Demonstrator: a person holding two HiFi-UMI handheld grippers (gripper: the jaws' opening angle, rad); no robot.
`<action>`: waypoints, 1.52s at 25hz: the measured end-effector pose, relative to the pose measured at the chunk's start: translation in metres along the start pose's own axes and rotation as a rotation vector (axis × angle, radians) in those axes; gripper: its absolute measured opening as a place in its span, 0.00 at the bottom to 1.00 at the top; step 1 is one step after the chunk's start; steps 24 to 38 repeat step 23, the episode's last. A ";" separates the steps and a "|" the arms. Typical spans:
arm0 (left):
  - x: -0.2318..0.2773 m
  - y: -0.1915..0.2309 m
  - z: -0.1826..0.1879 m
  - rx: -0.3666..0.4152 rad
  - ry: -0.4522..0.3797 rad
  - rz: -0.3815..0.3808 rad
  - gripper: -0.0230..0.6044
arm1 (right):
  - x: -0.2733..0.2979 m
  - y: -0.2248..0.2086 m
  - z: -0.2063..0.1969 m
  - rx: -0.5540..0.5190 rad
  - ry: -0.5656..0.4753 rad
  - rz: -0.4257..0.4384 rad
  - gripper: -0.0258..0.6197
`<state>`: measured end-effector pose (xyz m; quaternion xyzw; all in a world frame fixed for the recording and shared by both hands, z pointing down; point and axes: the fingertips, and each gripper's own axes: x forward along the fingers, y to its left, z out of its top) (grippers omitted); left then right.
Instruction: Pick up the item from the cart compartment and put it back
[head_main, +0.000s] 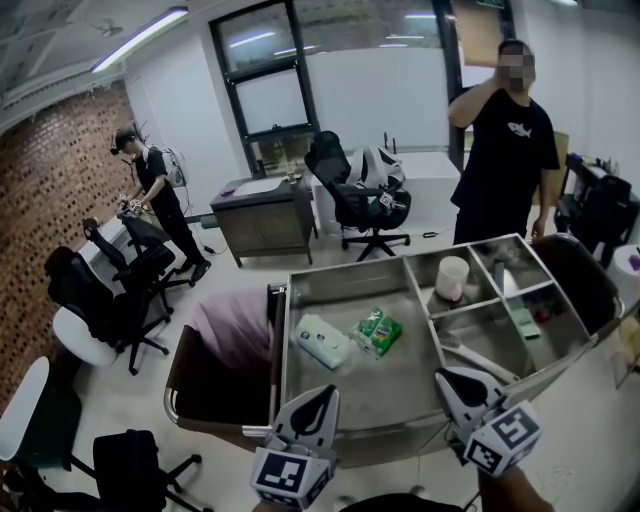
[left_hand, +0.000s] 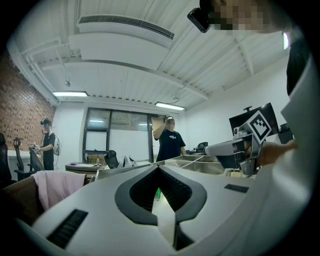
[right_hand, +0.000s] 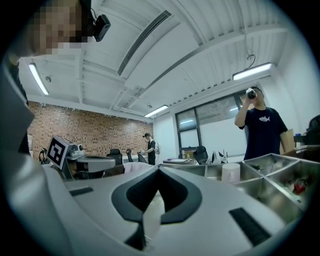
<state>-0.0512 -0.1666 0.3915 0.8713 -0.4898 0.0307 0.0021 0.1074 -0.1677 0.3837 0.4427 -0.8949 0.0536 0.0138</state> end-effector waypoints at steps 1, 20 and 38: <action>0.000 0.000 0.000 0.000 0.000 -0.001 0.04 | 0.001 0.001 0.000 0.000 0.002 0.003 0.07; 0.004 -0.002 0.002 -0.005 -0.015 -0.002 0.04 | 0.008 -0.002 -0.001 0.002 0.006 0.006 0.07; 0.005 -0.005 0.005 -0.008 -0.011 -0.006 0.04 | 0.008 -0.002 -0.001 0.003 0.004 0.008 0.07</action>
